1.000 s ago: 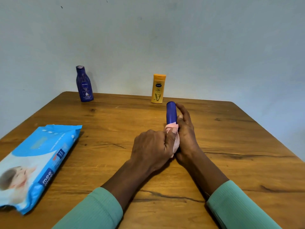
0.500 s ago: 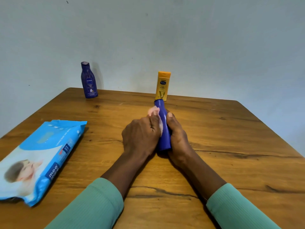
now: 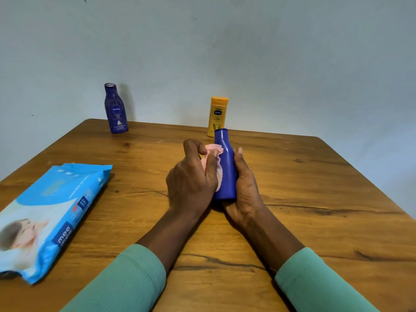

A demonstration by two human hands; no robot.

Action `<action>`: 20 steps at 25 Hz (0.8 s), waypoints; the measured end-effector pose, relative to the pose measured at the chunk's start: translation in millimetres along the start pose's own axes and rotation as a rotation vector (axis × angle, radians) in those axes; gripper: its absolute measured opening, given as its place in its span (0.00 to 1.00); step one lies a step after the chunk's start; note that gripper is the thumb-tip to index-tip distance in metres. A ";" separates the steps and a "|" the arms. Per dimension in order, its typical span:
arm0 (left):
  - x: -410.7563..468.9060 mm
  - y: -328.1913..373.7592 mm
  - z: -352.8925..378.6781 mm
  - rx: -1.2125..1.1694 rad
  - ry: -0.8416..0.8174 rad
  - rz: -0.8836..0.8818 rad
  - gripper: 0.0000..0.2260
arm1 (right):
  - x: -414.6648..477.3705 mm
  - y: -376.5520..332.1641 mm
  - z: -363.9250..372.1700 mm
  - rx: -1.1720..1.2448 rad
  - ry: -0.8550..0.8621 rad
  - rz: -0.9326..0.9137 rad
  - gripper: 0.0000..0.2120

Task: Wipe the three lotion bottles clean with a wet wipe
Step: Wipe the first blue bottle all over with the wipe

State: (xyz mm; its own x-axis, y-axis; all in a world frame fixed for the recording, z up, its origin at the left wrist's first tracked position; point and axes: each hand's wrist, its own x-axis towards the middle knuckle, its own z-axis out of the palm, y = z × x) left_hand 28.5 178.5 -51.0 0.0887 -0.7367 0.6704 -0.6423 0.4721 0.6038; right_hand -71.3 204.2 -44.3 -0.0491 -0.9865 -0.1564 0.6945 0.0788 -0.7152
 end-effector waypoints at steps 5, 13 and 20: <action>-4.4 -1.5 1.4 -0.071 -0.064 0.140 0.09 | 3.0 3.1 0.0 0.021 0.030 -0.003 0.23; 15.9 -13.3 -2.6 -0.238 0.085 0.055 0.09 | 1.7 6.6 2.5 -0.172 -0.023 0.075 0.23; 6.6 -10.0 1.7 -0.213 0.084 0.075 0.09 | 4.5 5.1 -1.8 -0.179 -0.004 0.035 0.24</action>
State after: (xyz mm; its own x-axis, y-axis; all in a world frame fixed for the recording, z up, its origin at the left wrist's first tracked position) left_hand 34.2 168.1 -53.3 0.1154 -0.6570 0.7450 -0.4753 0.6221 0.6222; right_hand -69.3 200.4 -49.8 -0.0239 -0.9832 -0.1812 0.5572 0.1374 -0.8190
